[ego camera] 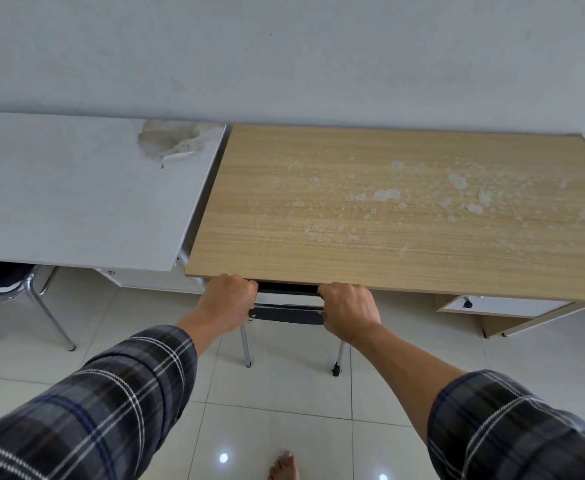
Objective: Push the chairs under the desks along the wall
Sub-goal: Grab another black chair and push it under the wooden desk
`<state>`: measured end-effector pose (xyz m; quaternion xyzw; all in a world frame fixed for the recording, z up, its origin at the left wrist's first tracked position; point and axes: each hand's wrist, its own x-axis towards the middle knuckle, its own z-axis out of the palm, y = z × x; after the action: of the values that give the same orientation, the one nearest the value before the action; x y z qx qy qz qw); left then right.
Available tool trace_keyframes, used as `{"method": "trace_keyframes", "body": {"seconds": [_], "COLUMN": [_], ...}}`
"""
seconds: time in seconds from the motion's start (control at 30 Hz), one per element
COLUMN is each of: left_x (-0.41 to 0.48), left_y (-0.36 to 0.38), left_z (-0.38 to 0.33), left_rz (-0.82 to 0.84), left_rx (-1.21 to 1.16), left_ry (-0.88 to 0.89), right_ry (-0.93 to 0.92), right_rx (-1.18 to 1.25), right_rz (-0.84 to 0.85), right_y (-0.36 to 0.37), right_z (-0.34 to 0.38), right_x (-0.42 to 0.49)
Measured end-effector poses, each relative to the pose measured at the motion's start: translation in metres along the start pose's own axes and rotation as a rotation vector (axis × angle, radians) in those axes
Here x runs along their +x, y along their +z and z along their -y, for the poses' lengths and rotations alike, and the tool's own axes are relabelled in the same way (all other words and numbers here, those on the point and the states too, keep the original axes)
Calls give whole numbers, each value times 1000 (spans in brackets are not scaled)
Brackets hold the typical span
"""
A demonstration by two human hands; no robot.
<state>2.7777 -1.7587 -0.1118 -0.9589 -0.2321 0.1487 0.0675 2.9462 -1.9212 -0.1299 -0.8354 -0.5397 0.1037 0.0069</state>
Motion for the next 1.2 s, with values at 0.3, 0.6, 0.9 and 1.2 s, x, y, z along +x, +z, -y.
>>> {"method": "trace_keyframes", "body": {"seconds": [0.3, 0.6, 0.9, 1.2], "left_x": [-2, -33, -96, -125], "left_y": [0, 4, -11, -63], "left_z": [-11, -37, -89, -168], "left_rz": [-39, -173, -249, -176], "left_rx": [-95, -55, -47, -52], "left_ry": [-74, -170, -51, 161], "right_ry": [92, 283, 257, 491], "right_rx": [27, 128, 241, 232], "right_rz": [-13, 20, -75, -188], "right_y": [-3, -9, -17, -25], "right_z": [3, 14, 0, -10], "right_x": [-5, -33, -126, -246]}}
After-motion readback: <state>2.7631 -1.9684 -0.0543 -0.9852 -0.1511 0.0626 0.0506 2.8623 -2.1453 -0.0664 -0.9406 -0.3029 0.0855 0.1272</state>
